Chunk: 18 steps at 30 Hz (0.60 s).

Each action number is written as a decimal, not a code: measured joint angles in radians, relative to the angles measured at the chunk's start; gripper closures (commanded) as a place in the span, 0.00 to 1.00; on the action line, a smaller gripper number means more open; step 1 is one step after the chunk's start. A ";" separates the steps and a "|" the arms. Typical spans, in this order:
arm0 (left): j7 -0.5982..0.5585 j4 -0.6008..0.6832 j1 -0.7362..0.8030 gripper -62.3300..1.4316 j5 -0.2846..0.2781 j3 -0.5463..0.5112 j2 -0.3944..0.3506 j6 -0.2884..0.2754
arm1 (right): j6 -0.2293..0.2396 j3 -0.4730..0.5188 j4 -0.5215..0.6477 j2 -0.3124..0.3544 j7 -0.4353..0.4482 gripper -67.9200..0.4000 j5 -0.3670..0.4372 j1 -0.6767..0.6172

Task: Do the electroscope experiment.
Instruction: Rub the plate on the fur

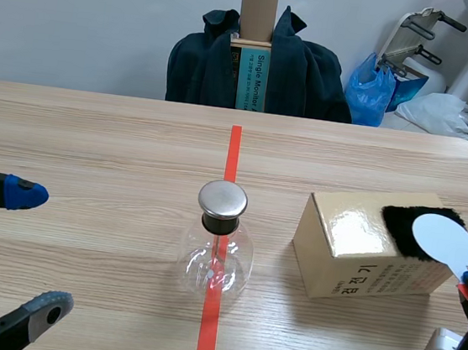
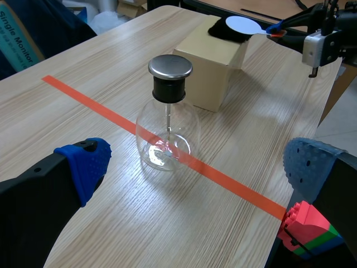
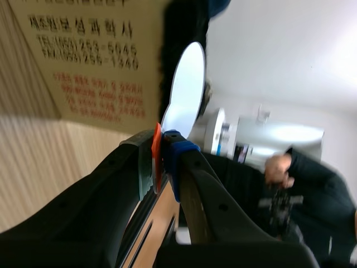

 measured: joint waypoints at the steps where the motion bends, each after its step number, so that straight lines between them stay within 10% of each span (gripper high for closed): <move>1: 0.000 0.000 0.000 0.00 0.000 0.000 0.000 0.000 | 0.000 -0.004 0.000 -0.001 0.013 0.98 0.000 0.003; 6: 0.000 0.000 0.000 0.00 0.000 0.000 0.000 0.000 | -0.002 -0.022 0.000 -0.031 -0.142 0.98 -0.003 0.023; 18: 0.000 0.000 0.000 0.00 0.000 0.000 0.000 0.000 | 0.055 0.000 0.000 -0.021 -0.026 0.98 -0.027 0.044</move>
